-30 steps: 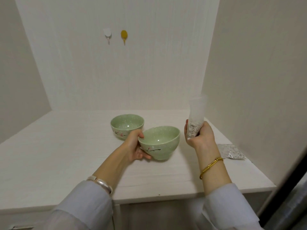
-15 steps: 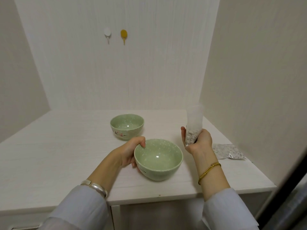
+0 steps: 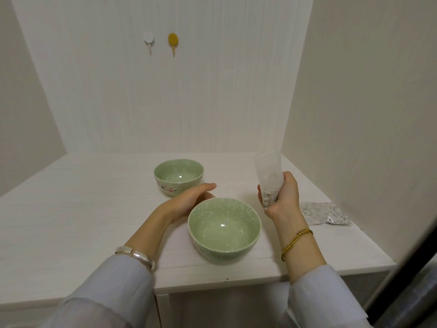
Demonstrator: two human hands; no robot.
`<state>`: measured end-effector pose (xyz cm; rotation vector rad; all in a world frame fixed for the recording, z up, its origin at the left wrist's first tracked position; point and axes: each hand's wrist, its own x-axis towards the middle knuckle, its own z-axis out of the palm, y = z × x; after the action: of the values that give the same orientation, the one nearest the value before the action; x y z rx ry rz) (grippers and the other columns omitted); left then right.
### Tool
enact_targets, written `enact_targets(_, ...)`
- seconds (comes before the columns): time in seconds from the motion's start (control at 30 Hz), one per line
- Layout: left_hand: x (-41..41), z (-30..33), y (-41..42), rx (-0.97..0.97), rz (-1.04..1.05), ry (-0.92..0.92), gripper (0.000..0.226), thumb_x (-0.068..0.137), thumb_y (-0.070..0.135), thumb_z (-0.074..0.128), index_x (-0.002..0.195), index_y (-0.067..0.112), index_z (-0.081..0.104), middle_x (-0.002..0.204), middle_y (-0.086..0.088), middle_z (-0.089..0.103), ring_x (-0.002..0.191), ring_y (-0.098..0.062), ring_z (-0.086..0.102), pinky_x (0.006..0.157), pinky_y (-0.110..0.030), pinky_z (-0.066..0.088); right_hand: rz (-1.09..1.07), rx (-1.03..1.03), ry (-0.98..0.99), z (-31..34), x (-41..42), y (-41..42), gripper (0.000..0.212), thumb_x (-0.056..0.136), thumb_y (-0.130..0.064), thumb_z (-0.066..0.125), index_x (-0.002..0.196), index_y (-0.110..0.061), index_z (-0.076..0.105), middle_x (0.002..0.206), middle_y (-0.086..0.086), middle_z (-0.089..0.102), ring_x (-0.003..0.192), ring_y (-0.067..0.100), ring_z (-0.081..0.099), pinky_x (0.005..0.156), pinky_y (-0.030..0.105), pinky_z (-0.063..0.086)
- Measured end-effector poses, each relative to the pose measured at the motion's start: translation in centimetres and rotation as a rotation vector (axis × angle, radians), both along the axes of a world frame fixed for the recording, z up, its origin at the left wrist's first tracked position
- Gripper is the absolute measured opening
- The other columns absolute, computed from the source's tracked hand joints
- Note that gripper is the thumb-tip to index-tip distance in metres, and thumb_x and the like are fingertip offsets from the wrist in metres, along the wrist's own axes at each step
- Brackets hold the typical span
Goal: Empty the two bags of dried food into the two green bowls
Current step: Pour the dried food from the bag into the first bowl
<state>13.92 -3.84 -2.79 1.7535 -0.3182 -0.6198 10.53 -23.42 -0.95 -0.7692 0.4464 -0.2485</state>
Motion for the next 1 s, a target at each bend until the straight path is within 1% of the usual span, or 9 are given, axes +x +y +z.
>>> enact_targets(0.07, 0.2, -0.6, -0.3, -0.123, -0.004, -0.017, 0.035, 0.086, 0.036, 0.048, 0.076, 0.009, 0.068, 0.062, 0.000, 0.067, 0.060, -0.014, 0.061, 0.062, -0.025, 0.048, 0.006, -0.068, 0.004, 0.0, 0.0, -0.1, 0.020, 0.074, -0.017, 0.046, 0.055, -0.019, 0.039, 0.056, -0.004, 0.039, 0.046, 0.015, 0.040, 0.037, 0.014, 0.036)
enact_targets(0.13, 0.4, -1.3, -0.3, -0.190, -0.031, -0.050, 0.025, 0.075, 0.029, 0.057, 0.082, 0.009, 0.069, 0.071, -0.001, 0.071, 0.068, -0.017, 0.064, 0.063, -0.025, 0.052, 0.010, -0.140, 0.009, 0.0, 0.0, -0.2, 0.020, 0.074, -0.019, 0.048, 0.055, -0.018, 0.042, 0.056, -0.004, 0.042, 0.048, 0.016, 0.043, 0.038, 0.016, 0.034)
enact_targets(0.23, 0.7, -1.7, -0.2, -0.227, -0.079, -0.052, 0.031, 0.065, 0.021, 0.063, 0.091, 0.005, 0.071, 0.078, -0.005, 0.074, 0.071, -0.017, 0.070, 0.062, -0.025, 0.054, -0.015, -0.235, 0.007, 0.0, -0.1, -0.1, 0.021, 0.076, -0.021, 0.053, 0.057, -0.019, 0.045, 0.058, -0.003, 0.043, 0.053, 0.016, 0.044, 0.045, 0.021, 0.034)
enact_targets(0.4, 1.0, -2.2, -0.2, -0.248, -0.062, -0.021, 0.025, 0.072, 0.022, 0.053, 0.081, 0.011, 0.073, 0.070, -0.001, 0.074, 0.064, -0.012, 0.069, 0.059, -0.022, 0.054, -0.050, -0.404, 0.002, -0.1, 0.2, 0.3, 0.022, 0.076, -0.021, 0.058, 0.062, -0.020, 0.042, 0.061, 0.000, 0.038, 0.058, 0.017, 0.041, 0.055, 0.026, 0.032)
enact_targets(0.5, 1.2, -2.5, -0.2, -0.240, -0.047, -0.022, 0.022, 0.071, 0.024, 0.054, 0.071, 0.014, 0.073, 0.067, 0.001, 0.071, 0.061, -0.011, 0.067, 0.060, -0.024, 0.052, -0.050, -0.472, 0.002, -0.2, 0.2, 0.5, 0.024, 0.076, -0.019, 0.056, 0.060, -0.020, 0.038, 0.060, 0.000, 0.034, 0.058, 0.016, 0.036, 0.054, 0.027, 0.030)
enact_targets(0.7, 1.2, -2.6, -0.3, -0.249, -0.028, -0.029, 0.019, 0.069, 0.026, 0.056, 0.066, 0.014, 0.070, 0.062, 0.001, 0.068, 0.056, -0.012, 0.064, 0.057, -0.023, 0.051, -0.099, -0.601, -0.055, 0.1, -0.2, 0.6, 0.037, 0.078, -0.013, 0.055, 0.055, -0.019, 0.026, 0.057, -0.001, 0.026, 0.054, 0.015, 0.026, 0.051, 0.026, 0.021)
enact_targets(0.8, 1.3, -2.7, -0.2, -0.246, -0.022, -0.036, 0.027, 0.061, 0.032, 0.062, 0.075, 0.009, 0.068, 0.066, -0.002, 0.068, 0.059, -0.015, 0.064, 0.061, -0.026, 0.052, -0.132, -0.681, -0.088, 0.4, -0.4, 0.7, 0.043, 0.078, -0.012, 0.055, 0.050, -0.018, 0.024, 0.049, -0.006, 0.026, 0.050, 0.012, 0.024, 0.050, 0.027, 0.021)
enact_targets(0.87, 1.2, -2.7, -0.2, -0.245, -0.020, -0.040, 0.021, 0.065, 0.029, 0.060, 0.071, 0.011, 0.069, 0.064, -0.001, 0.068, 0.058, -0.014, 0.064, 0.061, -0.026, 0.052, -0.148, -0.729, -0.103, 0.5, -0.5, 0.8, 0.044, 0.079, -0.011, 0.056, 0.048, -0.019, 0.025, 0.047, -0.008, 0.027, 0.046, 0.010, 0.025, 0.048, 0.025, 0.022)
enact_targets(1.0, 1.1, -2.7, -0.3, -0.248, -0.004, -0.040, 0.021, 0.070, 0.026, 0.054, 0.062, 0.016, 0.070, 0.060, 0.001, 0.068, 0.055, -0.013, 0.064, 0.058, -0.025, 0.051, -0.165, -0.793, -0.106, 0.6, -0.6, 0.9, 0.042, 0.080, -0.012, 0.056, 0.050, -0.017, 0.027, 0.053, -0.004, 0.029, 0.051, 0.012, 0.027, 0.051, 0.026, 0.024)
